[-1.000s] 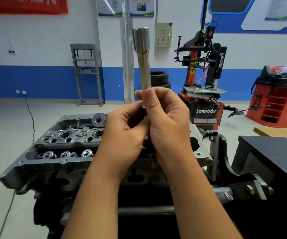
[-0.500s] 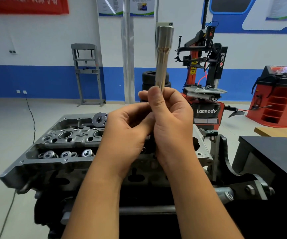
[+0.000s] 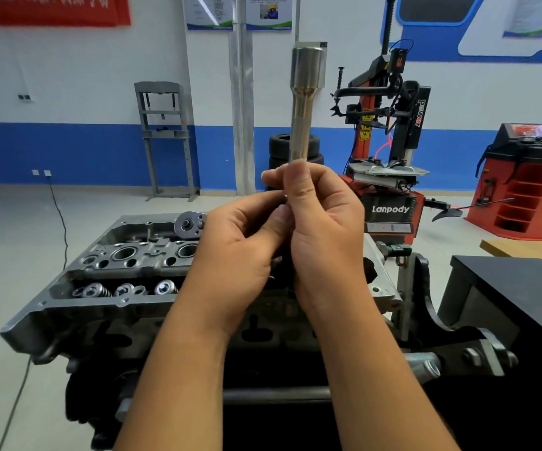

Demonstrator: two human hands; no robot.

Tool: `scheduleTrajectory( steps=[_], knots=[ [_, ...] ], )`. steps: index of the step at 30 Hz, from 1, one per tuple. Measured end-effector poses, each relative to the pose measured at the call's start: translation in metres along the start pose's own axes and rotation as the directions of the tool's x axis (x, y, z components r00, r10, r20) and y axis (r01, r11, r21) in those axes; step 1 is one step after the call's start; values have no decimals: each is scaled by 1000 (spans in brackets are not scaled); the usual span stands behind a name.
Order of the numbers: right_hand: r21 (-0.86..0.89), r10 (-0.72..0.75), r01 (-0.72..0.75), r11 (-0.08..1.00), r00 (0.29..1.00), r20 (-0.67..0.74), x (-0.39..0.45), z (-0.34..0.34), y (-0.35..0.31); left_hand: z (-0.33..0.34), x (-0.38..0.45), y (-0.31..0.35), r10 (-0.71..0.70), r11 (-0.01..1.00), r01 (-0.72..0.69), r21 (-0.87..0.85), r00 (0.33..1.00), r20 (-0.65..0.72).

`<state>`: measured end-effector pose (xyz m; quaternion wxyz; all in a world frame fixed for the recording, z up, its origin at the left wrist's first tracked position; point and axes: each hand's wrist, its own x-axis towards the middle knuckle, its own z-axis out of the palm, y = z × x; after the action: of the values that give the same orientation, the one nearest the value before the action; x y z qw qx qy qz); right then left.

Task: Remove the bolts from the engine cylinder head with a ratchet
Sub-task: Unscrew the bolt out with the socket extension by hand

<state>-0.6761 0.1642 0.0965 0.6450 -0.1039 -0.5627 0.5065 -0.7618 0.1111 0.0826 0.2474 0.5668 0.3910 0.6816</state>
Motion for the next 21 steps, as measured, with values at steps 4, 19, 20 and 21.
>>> scheduleTrajectory(
  steps=[4, 19, 20, 21],
  knots=[
    [5, 13, -13, 1000, 1000, -3, 0, 1, 0, 0, 2, -1, -36, 999, 35, -7, 999, -35],
    [60, 49, -48, 997, 999, -15, -1, 0, -1, 6, 0, 3, 13, 998, -6, 67, 995, -101],
    [76, 55, -55, 996, 998, -10, -2, 0, -1, 7, 0, 1, 30, 995, -16, 95, 989, -144],
    [83, 59, -59, 995, 998, -3, -2, 0, -2, 7, 1, 0, 43, 992, -21, 125, 984, -174]
  ],
)
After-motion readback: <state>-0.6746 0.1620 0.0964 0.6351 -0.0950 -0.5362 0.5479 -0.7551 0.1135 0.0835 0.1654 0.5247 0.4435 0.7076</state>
